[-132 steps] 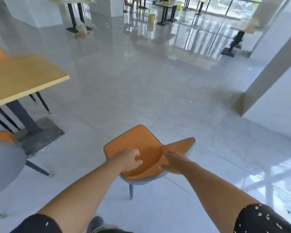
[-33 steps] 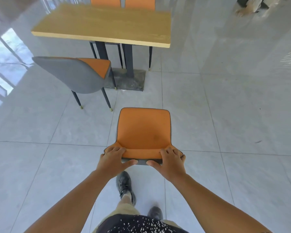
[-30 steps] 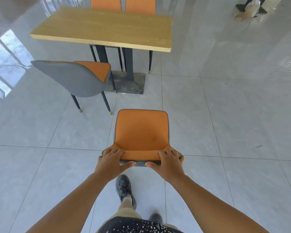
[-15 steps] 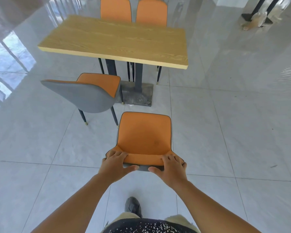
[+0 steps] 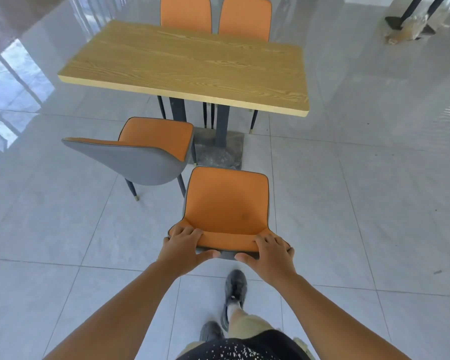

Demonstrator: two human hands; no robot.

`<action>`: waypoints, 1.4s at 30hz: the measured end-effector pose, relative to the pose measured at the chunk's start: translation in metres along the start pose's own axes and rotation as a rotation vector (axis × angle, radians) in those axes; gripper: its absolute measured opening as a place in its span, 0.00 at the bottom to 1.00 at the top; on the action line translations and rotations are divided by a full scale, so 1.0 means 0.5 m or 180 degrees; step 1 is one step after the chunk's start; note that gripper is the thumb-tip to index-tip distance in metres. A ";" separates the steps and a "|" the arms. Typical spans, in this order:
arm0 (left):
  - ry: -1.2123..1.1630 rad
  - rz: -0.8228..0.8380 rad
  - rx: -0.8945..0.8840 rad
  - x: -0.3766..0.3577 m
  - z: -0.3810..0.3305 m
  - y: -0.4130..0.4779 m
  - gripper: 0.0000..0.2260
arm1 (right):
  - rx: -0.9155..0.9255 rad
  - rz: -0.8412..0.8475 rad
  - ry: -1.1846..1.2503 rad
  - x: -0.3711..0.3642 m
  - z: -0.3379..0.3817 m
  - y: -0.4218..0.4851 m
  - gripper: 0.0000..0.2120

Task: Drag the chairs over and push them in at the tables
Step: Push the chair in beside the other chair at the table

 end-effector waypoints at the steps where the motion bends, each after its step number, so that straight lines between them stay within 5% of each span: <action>1: 0.0002 -0.0017 -0.0002 0.005 0.006 0.013 0.40 | 0.0018 -0.0011 -0.0002 0.006 0.003 0.014 0.46; 33: 0.0007 0.0060 -0.0044 0.276 0.107 0.485 0.44 | -0.0104 -0.0203 0.0098 0.245 0.059 0.496 0.53; 42: -0.0072 0.0069 -0.0174 0.323 0.123 0.563 0.43 | -0.0191 -0.0170 0.0154 0.287 0.070 0.563 0.47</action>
Point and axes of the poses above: each hand's wrist, its own y-axis towards the middle knuckle, its own x-axis out of the back of the hand, z = x × y, the point moved 1 cm from there along y, towards the middle knuckle, and after that the axes turned 5 degrees about z, right-handed, at the moved point
